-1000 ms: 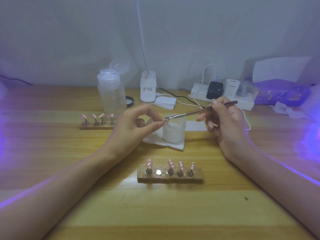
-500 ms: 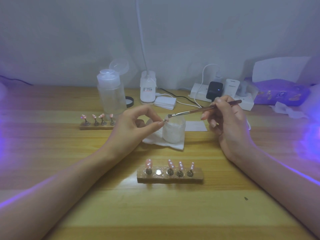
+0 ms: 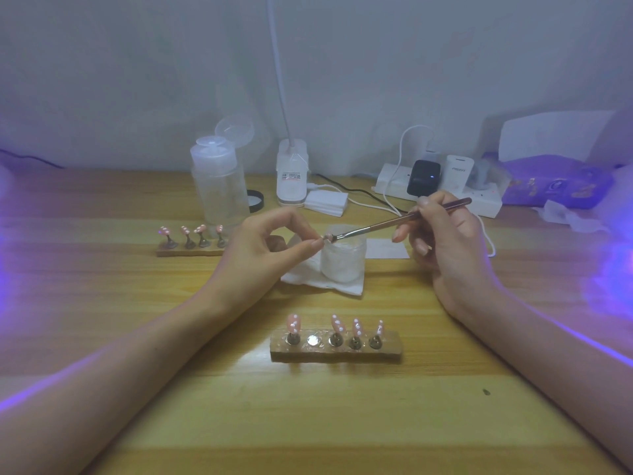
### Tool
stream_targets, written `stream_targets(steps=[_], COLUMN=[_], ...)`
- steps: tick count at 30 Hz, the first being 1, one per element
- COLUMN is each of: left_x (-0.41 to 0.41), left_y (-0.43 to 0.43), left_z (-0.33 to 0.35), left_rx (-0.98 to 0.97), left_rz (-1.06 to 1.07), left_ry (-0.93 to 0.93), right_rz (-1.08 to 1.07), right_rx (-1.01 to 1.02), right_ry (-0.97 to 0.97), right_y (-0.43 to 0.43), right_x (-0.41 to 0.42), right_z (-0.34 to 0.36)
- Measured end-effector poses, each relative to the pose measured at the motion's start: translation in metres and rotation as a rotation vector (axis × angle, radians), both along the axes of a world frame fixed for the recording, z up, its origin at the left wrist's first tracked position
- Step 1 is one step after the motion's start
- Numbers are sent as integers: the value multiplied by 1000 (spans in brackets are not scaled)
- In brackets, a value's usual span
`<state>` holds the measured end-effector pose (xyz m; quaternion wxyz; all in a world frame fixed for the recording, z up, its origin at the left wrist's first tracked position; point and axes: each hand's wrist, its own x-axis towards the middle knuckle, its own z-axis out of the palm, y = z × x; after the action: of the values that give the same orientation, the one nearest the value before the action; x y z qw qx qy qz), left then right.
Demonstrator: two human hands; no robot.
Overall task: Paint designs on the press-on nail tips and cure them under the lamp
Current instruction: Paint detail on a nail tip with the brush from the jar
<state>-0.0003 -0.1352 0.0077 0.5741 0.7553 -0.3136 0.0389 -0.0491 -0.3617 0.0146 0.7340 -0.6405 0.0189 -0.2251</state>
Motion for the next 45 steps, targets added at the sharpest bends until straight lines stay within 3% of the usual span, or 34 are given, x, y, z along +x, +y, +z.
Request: stream_targets(steps=[28, 45], left_x=[-1, 0], left_y=[-4, -2], left_z=[1, 1], left_rx=[30, 5], left_rz=[46, 28], left_ry=[34, 67], right_rz=[23, -71], right_rx=[5, 1], right_ry=[-34, -44], right_y=[0, -2], right_x=[-1, -1], right_z=[0, 0])
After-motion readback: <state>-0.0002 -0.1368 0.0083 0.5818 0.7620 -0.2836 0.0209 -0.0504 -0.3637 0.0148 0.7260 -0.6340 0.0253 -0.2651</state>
